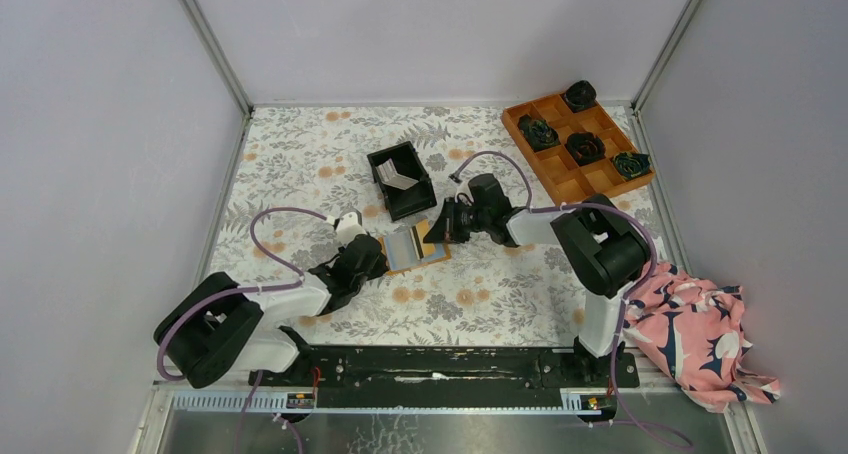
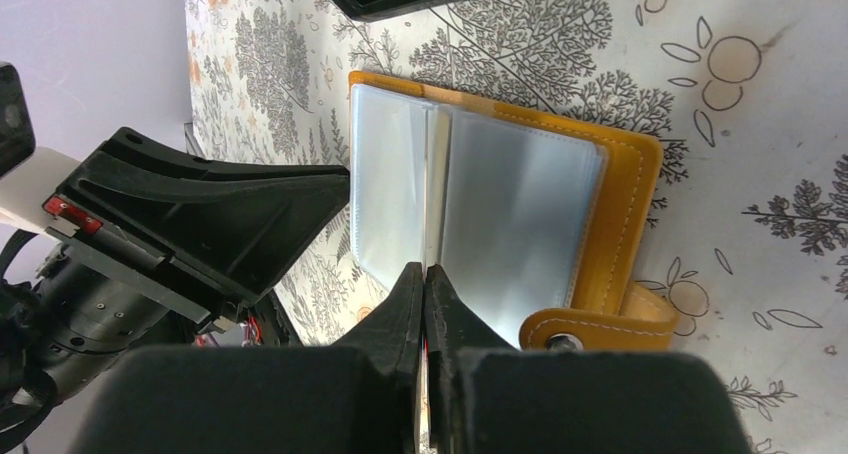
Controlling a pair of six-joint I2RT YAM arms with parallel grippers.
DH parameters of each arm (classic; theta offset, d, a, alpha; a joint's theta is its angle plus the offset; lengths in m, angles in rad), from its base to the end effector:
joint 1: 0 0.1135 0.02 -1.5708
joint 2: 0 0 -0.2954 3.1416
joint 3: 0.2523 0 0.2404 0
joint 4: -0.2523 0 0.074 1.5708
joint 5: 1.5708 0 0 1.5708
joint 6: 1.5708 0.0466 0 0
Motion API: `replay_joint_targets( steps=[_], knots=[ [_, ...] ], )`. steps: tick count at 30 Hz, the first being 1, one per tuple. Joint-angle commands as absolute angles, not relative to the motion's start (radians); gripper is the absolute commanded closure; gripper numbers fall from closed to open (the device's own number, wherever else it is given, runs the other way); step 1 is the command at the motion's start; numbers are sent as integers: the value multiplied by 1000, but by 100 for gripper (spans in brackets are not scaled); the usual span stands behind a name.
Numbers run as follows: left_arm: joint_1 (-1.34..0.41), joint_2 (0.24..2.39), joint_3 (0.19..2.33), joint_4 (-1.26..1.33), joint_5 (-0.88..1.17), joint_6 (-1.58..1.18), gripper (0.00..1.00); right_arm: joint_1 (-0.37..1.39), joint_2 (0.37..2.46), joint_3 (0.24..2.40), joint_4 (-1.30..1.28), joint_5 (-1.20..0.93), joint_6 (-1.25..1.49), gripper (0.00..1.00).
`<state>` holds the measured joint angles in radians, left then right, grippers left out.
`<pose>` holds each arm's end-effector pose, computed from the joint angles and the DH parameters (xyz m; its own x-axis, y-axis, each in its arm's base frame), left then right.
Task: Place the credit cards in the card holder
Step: Turn over the card slot in the card holder.
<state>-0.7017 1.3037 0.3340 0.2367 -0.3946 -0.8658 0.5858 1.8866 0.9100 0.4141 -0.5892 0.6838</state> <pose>0.1721 -0.1220 0.1621 -0.6188 -0.3975 -0.6775 -0.1444 0.9054 -0.3993 0.3083 0.2356 0.1749 -0.8823 0.0449 -0.4685 -0.3792 0.5218 0.7641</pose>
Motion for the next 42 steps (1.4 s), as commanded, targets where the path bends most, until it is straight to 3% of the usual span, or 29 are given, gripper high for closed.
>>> replay_joint_targets(
  steps=[1, 42],
  knots=[
    [-710, 1321, 322, 291, -401, -873, 82, 572, 1907, 903, 482, -618, 688, 100],
    [-710, 1374, 317, 328, -374, -861, 85, 560, 1935, 739, 765, -647, 879, 100]
  ],
)
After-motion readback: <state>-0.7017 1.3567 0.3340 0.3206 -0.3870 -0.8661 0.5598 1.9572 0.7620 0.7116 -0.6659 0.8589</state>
